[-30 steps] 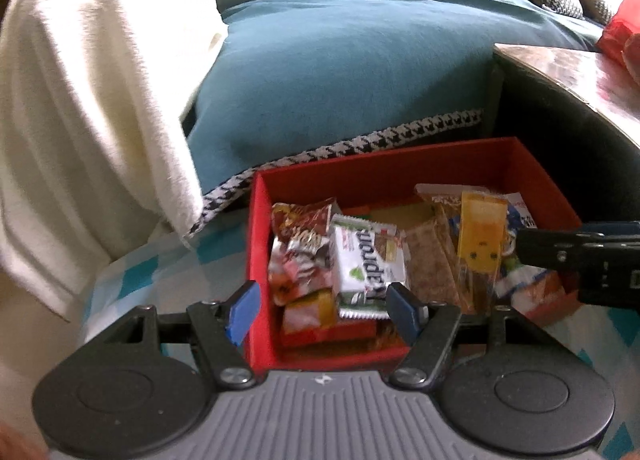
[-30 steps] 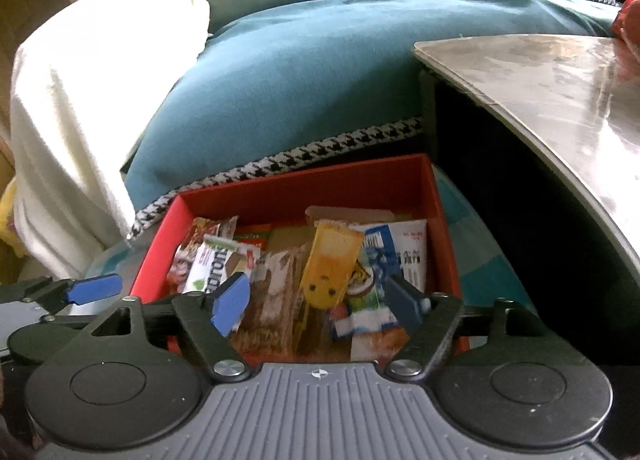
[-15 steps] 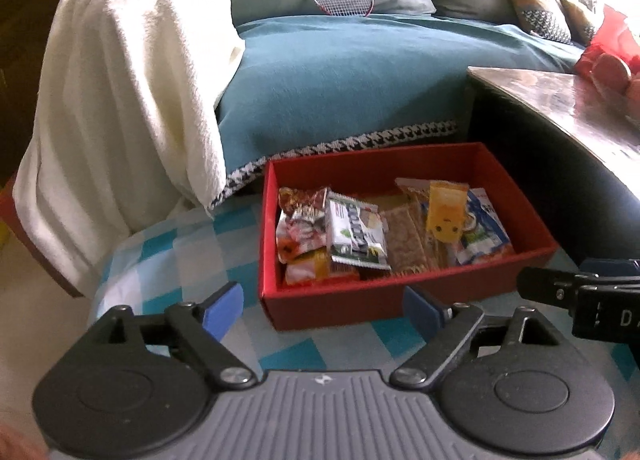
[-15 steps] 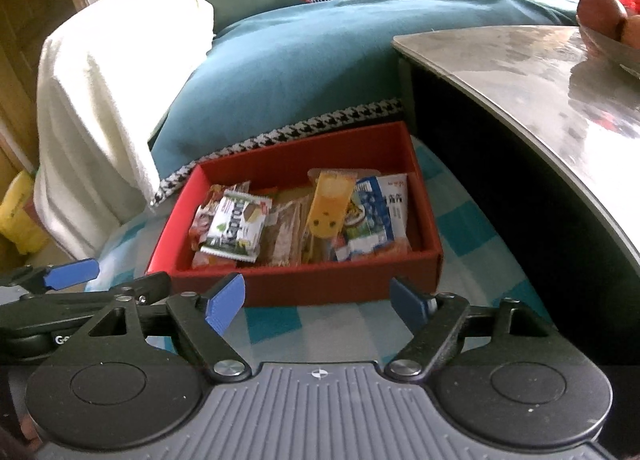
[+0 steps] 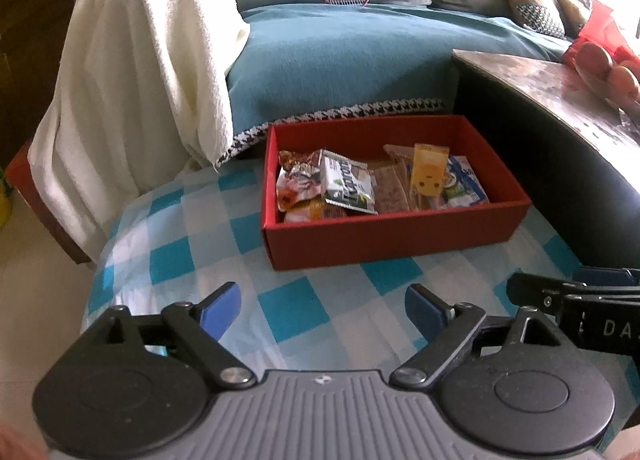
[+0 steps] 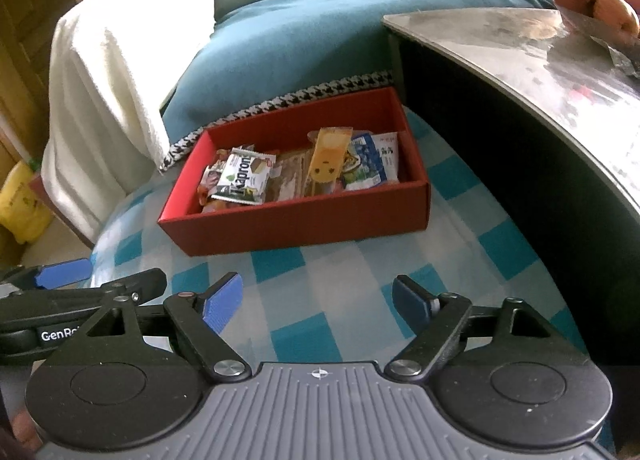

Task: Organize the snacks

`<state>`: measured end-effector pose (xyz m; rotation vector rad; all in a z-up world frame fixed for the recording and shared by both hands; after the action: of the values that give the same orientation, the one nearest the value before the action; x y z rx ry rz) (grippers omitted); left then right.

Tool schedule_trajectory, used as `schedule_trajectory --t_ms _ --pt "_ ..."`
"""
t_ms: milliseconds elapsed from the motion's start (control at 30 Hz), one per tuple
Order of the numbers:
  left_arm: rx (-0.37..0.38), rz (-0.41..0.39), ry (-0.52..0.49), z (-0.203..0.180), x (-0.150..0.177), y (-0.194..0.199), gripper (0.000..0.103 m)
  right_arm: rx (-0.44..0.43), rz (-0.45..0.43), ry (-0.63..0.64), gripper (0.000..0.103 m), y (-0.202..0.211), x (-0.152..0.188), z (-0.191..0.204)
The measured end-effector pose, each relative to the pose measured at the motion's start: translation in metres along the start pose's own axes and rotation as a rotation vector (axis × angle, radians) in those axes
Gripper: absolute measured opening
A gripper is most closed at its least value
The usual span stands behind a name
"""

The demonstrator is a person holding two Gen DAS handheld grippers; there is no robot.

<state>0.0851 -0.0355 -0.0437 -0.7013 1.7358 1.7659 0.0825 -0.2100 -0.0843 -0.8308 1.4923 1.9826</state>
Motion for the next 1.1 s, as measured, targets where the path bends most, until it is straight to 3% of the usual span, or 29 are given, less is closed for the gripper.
schedule_trajectory --t_ms 1100 --pt "-0.033 0.002 -0.017 0.000 0.023 0.019 0.084 -0.021 0.019 0.005 0.088 0.017 0.026 0.014"
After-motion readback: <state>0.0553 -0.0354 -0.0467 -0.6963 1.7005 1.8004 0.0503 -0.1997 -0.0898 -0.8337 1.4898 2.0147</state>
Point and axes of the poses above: each gripper's, at about its wrist camera, not at the fingertips, and y roughly against the way its jaws point, z to its left, x to its underside, the point moved 5 cm from there along -y, roughly the way its jaws point
